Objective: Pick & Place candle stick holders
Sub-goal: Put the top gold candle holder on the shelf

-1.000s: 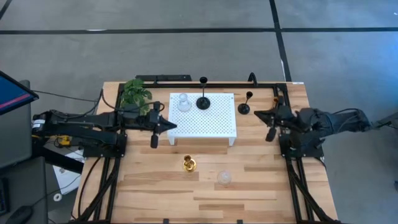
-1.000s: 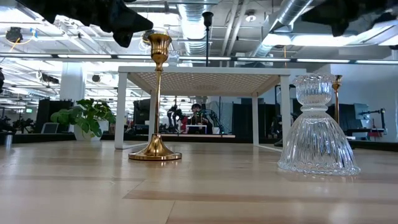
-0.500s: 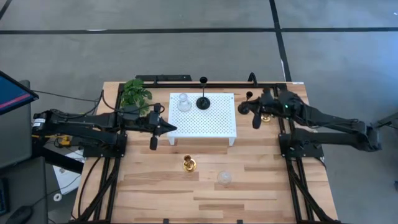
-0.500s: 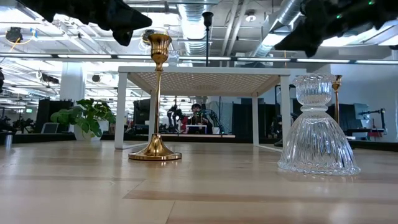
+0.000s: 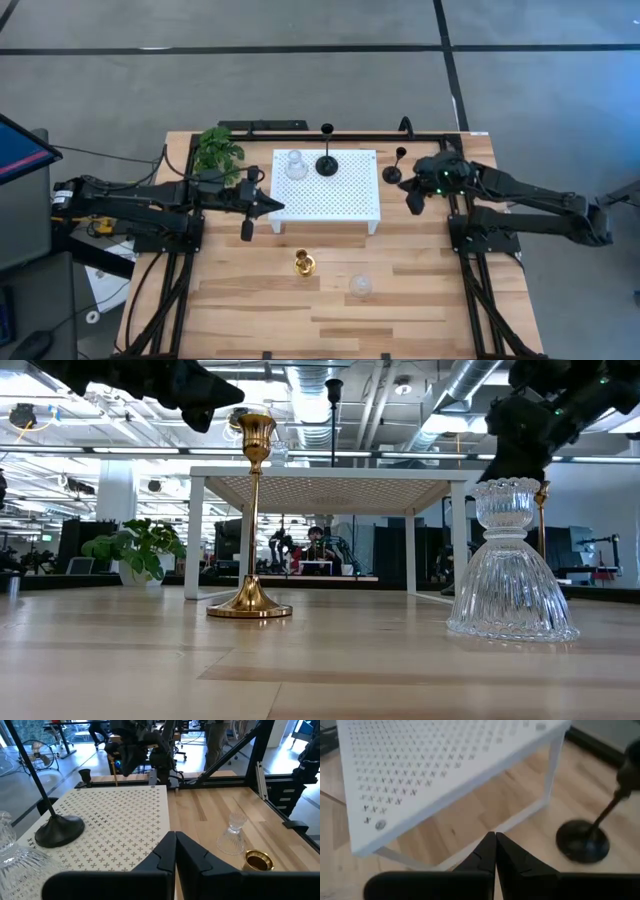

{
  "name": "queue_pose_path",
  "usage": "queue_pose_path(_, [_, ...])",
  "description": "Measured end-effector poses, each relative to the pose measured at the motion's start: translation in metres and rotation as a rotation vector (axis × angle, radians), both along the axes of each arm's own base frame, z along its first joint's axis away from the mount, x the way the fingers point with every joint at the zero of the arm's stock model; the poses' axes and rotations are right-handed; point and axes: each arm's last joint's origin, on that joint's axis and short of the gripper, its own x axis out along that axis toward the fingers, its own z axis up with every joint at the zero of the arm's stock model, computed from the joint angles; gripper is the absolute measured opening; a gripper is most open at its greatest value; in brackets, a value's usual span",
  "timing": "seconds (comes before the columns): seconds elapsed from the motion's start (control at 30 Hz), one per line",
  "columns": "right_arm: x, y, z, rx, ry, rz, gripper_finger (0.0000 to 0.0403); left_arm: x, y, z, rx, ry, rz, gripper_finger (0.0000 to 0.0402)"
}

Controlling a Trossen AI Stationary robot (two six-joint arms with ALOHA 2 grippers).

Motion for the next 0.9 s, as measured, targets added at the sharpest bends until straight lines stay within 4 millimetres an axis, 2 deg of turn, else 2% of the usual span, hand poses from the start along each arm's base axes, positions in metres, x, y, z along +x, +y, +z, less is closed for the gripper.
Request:
queue_pose_path(0.13, [-0.006,0.005,-0.003,0.055,0.097,-0.068,0.0,0.0,0.0,0.0,0.002,0.003,0.0,0.0005])
queue_pose_path(0.33, [-0.016,0.009,0.0,-0.018,0.237,-0.267,0.0,0.0,0.0,0.0,0.003,0.005,0.001,0.0008])
queue_pose_path(0.73, [-0.023,0.029,0.005,0.113,0.289,-0.297,0.0,0.0,0.0,-0.001,0.002,0.01,0.001,0.0007])
queue_pose_path(0.9, [-0.033,0.033,0.0,0.115,0.373,-0.386,0.0,0.0,0.0,-0.001,0.003,0.013,0.001,0.0005])
